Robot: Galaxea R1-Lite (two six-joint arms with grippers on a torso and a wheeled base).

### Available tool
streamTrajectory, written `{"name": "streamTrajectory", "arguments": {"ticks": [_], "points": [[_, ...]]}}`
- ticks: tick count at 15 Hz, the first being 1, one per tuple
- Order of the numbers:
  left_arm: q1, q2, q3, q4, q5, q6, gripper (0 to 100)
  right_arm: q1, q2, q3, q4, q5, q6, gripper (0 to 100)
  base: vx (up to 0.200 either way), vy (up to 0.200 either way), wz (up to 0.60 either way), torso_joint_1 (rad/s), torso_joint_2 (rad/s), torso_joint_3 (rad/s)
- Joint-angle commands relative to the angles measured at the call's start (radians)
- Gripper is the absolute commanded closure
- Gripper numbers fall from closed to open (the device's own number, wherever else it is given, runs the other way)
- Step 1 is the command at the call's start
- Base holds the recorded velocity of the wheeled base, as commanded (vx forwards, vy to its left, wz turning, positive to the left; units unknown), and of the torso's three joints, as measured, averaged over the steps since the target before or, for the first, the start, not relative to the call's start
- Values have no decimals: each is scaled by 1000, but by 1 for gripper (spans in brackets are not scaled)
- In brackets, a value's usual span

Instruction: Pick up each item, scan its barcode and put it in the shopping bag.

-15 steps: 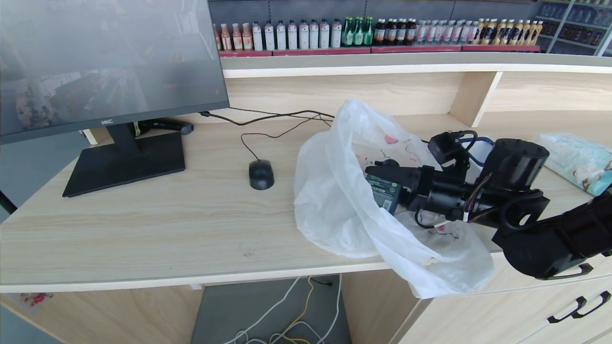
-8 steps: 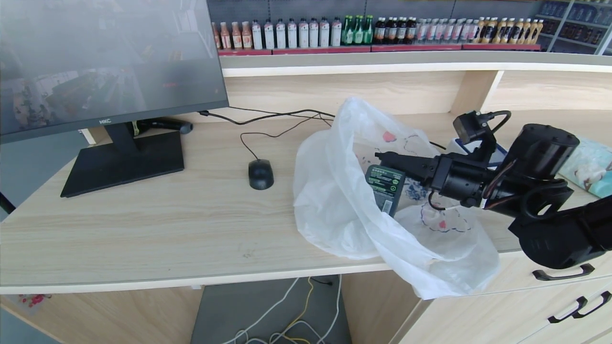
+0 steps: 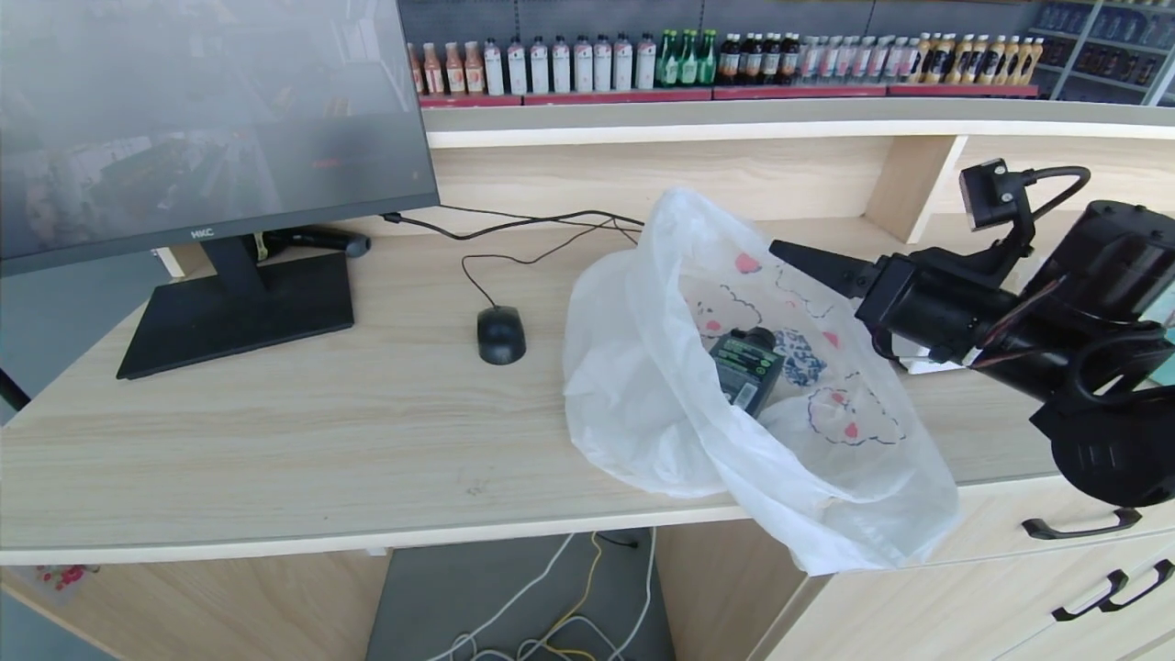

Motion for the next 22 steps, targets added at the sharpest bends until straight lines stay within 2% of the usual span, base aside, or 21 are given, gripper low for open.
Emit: {"name": "streamTrajectory", "arguments": {"ticks": [1, 3, 5, 6, 8, 9, 11, 13, 18, 19, 22], "points": [[0, 0, 0, 0, 0, 0, 0, 1, -37, 2, -2, -70, -78, 0, 0, 0, 0, 0, 0, 0], [0, 0, 0, 0, 0, 0, 0, 2, -87, -5, -2, -140, -170, 0, 0, 0, 0, 0, 0, 0], [-2, 0, 0, 0, 0, 0, 0, 1, -137, 7, -2, -268, -296, 0, 0, 0, 0, 0, 0, 0], [0, 0, 0, 0, 0, 0, 0, 1, -162, 19, -2, -315, -305, 0, 0, 0, 0, 0, 0, 0], [0, 0, 0, 0, 0, 0, 0, 16, -222, 107, -20, -522, -353, 0, 0, 0, 0, 0, 0, 0], [0, 0, 0, 0, 0, 0, 0, 34, -240, 167, -100, -559, -363, 0, 0, 0, 0, 0, 0, 0], [0, 0, 0, 0, 0, 0, 0, 51, -245, 292, -265, -584, -429, 0, 0, 0, 0, 0, 0, 0], [0, 0, 0, 0, 0, 0, 0, 51, -251, 377, -351, -582, -431, 0, 0, 0, 0, 0, 0, 0], [0, 0, 0, 0, 0, 0, 0, 51, -277, 446, -379, -584, -454, 0, 0, 0, 0, 0, 0, 0], [0, 0, 0, 0, 0, -2, 0, 54, -298, 483, -379, -577, -514, 0, 0, 0, 0, 0, 0, 0], [-2, 0, 0, 0, 0, 0, 0, 53, -314, 529, -394, -582, -531, 0, -200, 0, 0, 9, 4, 1]]}}
